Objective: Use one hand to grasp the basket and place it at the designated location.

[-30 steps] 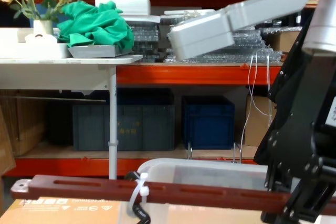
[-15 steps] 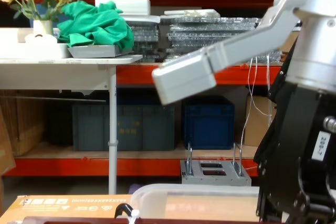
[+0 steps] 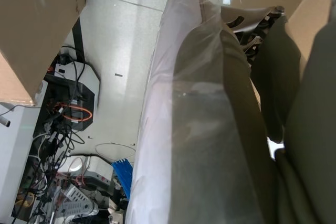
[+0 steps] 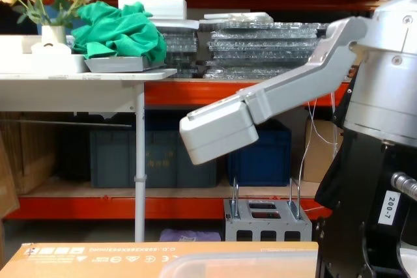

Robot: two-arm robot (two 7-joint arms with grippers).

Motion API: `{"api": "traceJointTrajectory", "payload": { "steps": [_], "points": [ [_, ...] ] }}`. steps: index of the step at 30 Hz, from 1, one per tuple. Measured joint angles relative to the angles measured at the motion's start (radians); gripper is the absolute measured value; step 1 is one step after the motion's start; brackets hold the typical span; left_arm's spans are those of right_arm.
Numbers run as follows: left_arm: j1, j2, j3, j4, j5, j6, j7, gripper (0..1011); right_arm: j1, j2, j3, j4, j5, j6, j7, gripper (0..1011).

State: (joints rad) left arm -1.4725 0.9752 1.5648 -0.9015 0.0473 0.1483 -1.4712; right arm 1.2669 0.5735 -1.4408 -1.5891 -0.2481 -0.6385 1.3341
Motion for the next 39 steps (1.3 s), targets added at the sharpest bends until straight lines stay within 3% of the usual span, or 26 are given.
{"api": "traceJointTrajectory", "payload": {
  "steps": [4, 22, 29, 39],
  "points": [
    [0.0, 0.0, 0.0, 0.0, 0.0, 0.0, 0.0, 0, 0.004, -0.005, -0.014, 0.004, -0.004, 0.012, -0.001, 249],
    [0.0, 0.0, 0.0, 0.0, 0.0, 0.0, 0.0, 0, 0.05, 0.016, -0.022, 0.016, 0.061, 0.004, -0.015, 814],
    [0.0, 0.0, 0.0, 0.0, 0.0, 0.0, 0.0, 0, 0.086, 0.062, 0.003, -0.012, 0.114, -0.007, -0.029, 1000],
    [0.0, 0.0, 0.0, 0.0, 0.0, 0.0, 0.0, 0, 0.12, 0.14, 0.062, -0.058, 0.194, -0.038, -0.039, 1000]
  ]
}}
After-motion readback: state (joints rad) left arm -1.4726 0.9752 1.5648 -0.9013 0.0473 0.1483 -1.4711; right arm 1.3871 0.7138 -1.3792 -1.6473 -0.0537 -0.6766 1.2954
